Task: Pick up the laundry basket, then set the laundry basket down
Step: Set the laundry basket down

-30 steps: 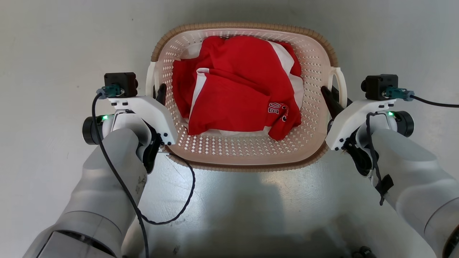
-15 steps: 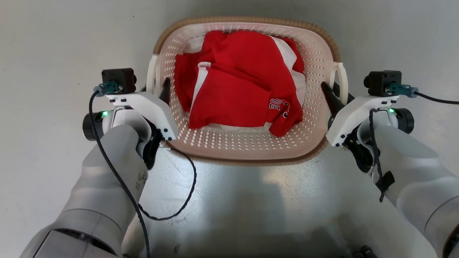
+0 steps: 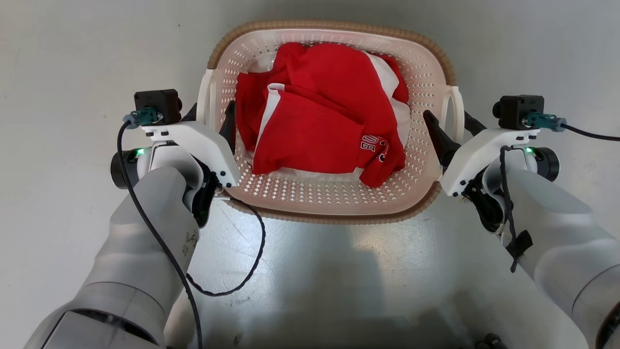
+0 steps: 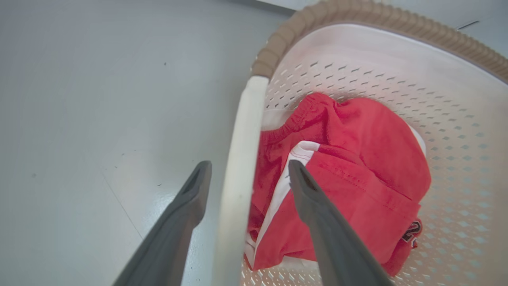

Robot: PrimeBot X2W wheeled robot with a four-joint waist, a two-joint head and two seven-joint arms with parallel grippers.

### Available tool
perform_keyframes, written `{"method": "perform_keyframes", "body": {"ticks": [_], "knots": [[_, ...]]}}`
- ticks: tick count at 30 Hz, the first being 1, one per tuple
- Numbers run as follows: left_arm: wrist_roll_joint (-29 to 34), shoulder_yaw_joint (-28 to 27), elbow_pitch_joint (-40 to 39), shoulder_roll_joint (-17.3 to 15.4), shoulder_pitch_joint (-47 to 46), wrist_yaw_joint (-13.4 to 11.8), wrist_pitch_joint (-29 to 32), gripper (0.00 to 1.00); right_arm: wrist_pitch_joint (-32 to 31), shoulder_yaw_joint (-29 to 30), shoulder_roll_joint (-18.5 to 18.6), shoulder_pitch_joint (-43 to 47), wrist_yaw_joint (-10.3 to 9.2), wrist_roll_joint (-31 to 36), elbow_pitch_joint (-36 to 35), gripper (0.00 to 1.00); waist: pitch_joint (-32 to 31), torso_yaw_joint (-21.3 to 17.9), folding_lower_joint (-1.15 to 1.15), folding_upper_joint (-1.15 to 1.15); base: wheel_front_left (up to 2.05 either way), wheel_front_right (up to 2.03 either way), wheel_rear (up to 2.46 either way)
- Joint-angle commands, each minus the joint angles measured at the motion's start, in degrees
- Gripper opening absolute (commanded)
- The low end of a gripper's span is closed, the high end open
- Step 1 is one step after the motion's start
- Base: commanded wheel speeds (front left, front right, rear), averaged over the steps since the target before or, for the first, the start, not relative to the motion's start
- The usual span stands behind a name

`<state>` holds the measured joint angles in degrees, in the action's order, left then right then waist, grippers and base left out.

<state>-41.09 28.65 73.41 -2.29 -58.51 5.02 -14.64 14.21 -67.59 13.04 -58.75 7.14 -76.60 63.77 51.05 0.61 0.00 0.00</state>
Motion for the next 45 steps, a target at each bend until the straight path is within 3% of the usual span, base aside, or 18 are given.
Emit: {"method": "perform_keyframes", "body": {"ticks": [1,10,22,36,45], "knots": [[0.88,-1.15,-0.38,-1.83,0.95,-0.39,-0.35,1.00,0.78,0.30,-0.39,3.25,0.35,0.81,0.07,1.00,-0.37,-0.21,0.00,0.00,0.00,0.00,0.00],[1.54,-2.59,-0.83,-2.64,3.54,-0.30,-0.36,1.00,0.78,4.09,-0.98,4.95,0.35,3.48,0.13,1.00,-4.67,-1.20,0.00,0.00,0.00,0.00,0.00],[4.27,-6.41,-7.11,-5.01,9.52,0.37,-0.36,1.00,0.79,10.73,-1.75,8.27,0.35,8.58,-3.27,1.00,-13.38,-3.10,0.00,0.00,0.00,0.00,0.00],[11.66,-12.72,-17.42,-6.52,19.25,1.69,-0.36,1.00,0.79,24.75,-0.89,18.18,0.35,21.79,-10.23,1.00,-28.57,-4.23,0.00,0.00,0.00,0.00,0.00],[15.60,-18.41,-26.07,-5.51,27.30,2.03,-0.36,1.00,0.79,36.49,-1.76,26.41,0.35,32.88,-18.42,1.00,-37.61,-4.02,0.00,0.00,0.00,0.00,0.00]]}}
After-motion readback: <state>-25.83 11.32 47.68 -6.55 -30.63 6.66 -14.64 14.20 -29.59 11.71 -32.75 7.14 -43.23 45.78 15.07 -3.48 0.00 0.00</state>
